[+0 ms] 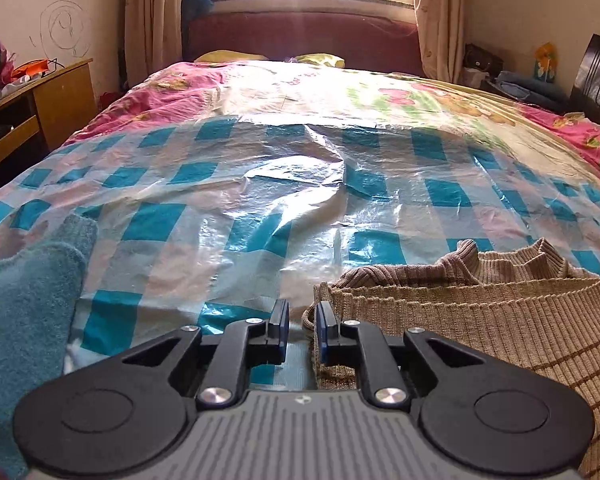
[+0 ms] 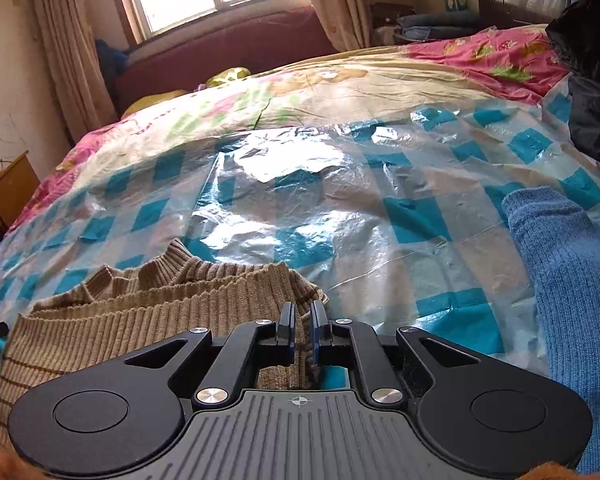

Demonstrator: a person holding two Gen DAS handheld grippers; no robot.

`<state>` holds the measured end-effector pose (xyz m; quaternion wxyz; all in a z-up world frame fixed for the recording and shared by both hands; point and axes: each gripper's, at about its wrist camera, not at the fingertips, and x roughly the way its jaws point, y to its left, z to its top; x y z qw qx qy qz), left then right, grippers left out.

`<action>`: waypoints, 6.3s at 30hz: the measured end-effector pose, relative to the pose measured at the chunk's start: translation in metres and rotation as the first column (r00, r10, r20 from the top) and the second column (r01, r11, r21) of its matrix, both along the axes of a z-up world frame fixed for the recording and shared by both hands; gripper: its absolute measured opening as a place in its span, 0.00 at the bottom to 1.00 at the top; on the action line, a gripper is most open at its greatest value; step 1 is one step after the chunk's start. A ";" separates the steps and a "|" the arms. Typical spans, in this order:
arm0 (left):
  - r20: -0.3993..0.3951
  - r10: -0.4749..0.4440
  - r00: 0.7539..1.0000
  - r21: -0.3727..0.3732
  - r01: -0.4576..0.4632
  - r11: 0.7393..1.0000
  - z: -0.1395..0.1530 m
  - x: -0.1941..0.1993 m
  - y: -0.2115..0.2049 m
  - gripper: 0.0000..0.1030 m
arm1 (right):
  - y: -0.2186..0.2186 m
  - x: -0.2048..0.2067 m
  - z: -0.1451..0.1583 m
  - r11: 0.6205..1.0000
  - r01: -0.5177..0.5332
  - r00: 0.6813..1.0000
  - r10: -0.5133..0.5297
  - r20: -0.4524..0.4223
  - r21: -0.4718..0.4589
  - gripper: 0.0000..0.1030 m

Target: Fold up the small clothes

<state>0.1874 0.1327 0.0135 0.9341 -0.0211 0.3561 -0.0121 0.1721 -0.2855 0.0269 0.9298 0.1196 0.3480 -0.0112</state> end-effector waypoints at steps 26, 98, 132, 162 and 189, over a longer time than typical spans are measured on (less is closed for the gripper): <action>-0.128 -0.037 0.991 -0.059 0.029 0.998 -0.025 -0.116 -0.004 0.39 | 0.030 -0.092 -0.006 0.978 -0.204 0.978 0.201 -0.053 -0.046 0.13; -0.186 0.093 0.978 -0.292 -0.146 0.945 -0.036 -0.142 0.007 0.74 | 0.328 0.075 0.016 0.781 -0.612 0.766 0.546 -0.338 -0.126 0.12; 0.075 -0.498 0.864 -0.229 0.501 0.835 0.016 -0.126 -0.229 0.20 | 0.042 0.051 0.049 0.945 -0.261 0.946 0.292 -0.143 0.198 0.12; -0.028 -0.571 0.821 -0.104 0.565 0.818 -0.014 -0.130 -0.268 0.20 | -0.024 0.017 -0.018 0.886 -0.089 0.966 0.188 -0.176 0.455 0.15; -0.058 -0.583 0.811 -0.118 0.574 0.810 -0.020 -0.128 -0.269 0.20 | -0.048 -0.006 -0.029 0.872 -0.022 0.973 0.131 -0.191 0.489 0.50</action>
